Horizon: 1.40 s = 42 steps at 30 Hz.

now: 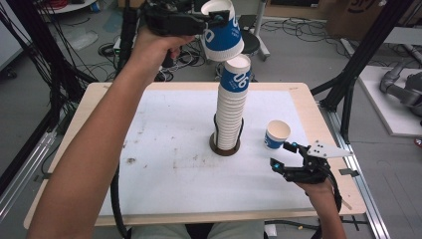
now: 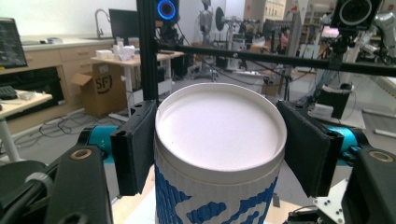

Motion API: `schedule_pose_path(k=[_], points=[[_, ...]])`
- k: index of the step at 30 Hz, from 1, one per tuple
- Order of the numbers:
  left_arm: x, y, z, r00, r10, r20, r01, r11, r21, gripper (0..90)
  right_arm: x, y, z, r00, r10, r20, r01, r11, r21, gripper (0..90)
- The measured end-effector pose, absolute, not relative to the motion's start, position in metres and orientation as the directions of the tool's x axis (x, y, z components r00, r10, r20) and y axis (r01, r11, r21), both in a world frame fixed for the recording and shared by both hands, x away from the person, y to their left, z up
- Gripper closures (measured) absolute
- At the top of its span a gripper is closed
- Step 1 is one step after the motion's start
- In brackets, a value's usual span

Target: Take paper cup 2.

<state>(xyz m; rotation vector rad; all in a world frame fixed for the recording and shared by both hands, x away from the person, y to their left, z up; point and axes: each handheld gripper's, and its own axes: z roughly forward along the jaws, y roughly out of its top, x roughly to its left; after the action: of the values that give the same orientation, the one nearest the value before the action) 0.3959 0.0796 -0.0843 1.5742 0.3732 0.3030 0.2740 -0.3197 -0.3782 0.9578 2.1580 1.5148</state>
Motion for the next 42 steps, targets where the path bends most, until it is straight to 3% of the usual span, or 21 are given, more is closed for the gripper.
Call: schedule_pose_path(k=[8, 19, 42], points=[[0.384, 0.118, -0.097, 0.896, 0.443, -0.031, 0.042, -0.015, 0.999, 31.5, 0.275, -0.317, -0.379, -0.725, 0.681, 0.109, 0.332, 0.207, 0.920, 19.2], [0.372, 0.169, -0.150, 0.876, 0.481, -0.030, 0.061, -0.050, 0.997, 31.4, 0.275, -0.307, -0.381, -0.748, 0.652, 0.121, 0.328, 0.205, 0.922, 19.2], [0.338, 0.216, -0.261, 0.860, 0.507, -0.065, 0.109, -0.058, 0.992, 31.3, 0.276, -0.288, -0.384, -0.772, 0.624, 0.122, 0.317, 0.212, 0.924, 19.2]])
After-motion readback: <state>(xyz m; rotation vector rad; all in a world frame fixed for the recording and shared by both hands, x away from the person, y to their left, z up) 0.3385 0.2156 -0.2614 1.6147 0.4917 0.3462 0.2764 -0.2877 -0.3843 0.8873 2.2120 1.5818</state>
